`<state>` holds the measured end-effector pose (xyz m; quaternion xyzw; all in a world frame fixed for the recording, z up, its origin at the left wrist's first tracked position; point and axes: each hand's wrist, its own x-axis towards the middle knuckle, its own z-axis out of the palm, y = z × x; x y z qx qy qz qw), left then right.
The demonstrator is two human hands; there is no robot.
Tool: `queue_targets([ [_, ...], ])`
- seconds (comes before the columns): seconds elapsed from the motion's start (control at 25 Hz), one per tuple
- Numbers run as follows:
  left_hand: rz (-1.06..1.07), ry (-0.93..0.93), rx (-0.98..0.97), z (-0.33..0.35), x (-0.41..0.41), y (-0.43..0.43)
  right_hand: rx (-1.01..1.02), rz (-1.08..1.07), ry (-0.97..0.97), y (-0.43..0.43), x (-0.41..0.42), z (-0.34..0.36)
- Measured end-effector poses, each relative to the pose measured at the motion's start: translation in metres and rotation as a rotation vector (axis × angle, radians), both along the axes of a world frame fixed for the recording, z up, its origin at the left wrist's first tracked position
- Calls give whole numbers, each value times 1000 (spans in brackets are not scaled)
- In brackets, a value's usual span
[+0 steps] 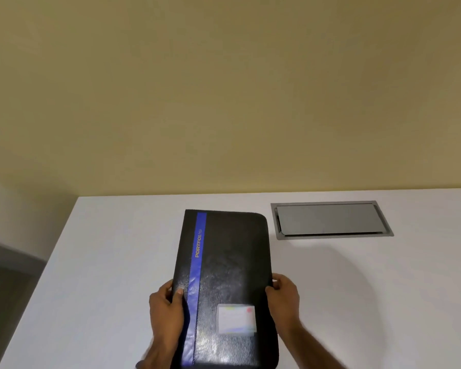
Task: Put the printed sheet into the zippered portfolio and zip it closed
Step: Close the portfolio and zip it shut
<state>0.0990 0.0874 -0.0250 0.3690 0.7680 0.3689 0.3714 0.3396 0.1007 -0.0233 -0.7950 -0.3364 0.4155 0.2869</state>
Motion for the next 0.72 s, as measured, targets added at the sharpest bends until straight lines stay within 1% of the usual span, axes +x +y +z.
queue_targets([
  [0.16, 26, -61, -36, 0, 8, 39, 15, -26, 42, 42, 12, -14],
  [0.28, -53, -116, -103, -1, 8, 61, 17, -45, 68, 66, 18, -24],
  [0.36, -100, -119, -151, -5, 7, 70, 10, -27, 46, 76, 23, -31],
  [0.52, -117, -99, -225, -20, 0, 74, -16, 17, 12, 88, 29, -44],
  [0.72, -141, -91, -228, -29, -7, 76, -2, 52, 13, 97, 27, -47],
])
